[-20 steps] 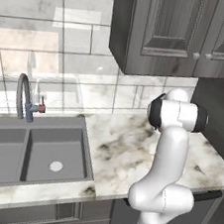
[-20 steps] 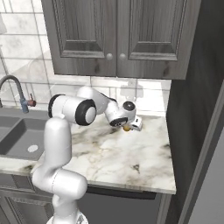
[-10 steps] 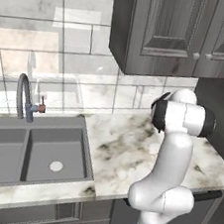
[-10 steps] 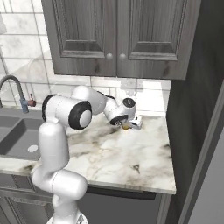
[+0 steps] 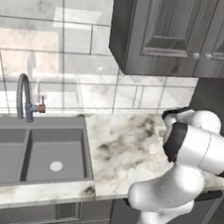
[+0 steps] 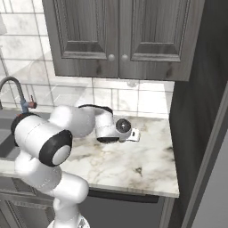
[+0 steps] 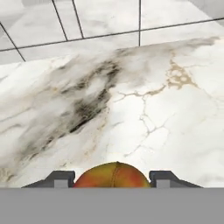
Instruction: Place the beer on the top shelf of the fridge to keep it out of children's reach, and place the lemon and apple on lower shelves for easy access.
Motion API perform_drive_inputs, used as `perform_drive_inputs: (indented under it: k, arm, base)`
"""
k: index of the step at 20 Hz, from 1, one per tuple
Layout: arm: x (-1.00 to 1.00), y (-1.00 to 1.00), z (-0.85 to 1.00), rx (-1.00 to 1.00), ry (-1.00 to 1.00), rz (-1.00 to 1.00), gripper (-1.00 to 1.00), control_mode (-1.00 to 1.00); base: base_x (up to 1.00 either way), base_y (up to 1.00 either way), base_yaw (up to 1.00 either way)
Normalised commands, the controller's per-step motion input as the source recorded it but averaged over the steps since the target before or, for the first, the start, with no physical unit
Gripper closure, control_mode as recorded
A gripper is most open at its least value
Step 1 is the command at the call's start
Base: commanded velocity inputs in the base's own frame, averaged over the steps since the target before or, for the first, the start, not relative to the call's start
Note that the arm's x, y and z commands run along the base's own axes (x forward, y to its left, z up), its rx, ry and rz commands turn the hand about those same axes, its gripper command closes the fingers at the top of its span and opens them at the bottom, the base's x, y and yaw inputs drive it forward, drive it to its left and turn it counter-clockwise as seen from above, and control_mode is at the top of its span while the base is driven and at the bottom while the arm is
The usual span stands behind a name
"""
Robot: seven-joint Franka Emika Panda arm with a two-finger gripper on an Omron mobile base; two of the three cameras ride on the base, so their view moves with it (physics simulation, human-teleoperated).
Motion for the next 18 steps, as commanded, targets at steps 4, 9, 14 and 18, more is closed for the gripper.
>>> perform_drive_inputs:
  k: [4,9,14,18]
  arm:
    - [-1.00,0.07,1.00,-0.13,0.00,0.18,1.00,-1.00]
    - [-1.00,0.02,1.00,-0.11,0.04,0.17,1.00,-1.00]
    - [-0.99,0.00,1.00,-0.09,0.16,0.14,1.00,-1.00]
    - [-0.90,0.25,1.00,-0.06,0.18,0.13,1.00,-1.00]
  base:
    - [0.00,0.00,0.00]
    - [0.00,0.00,0.00]
    - [0.00,0.00,0.00]
    - [0.00,0.00,0.00]
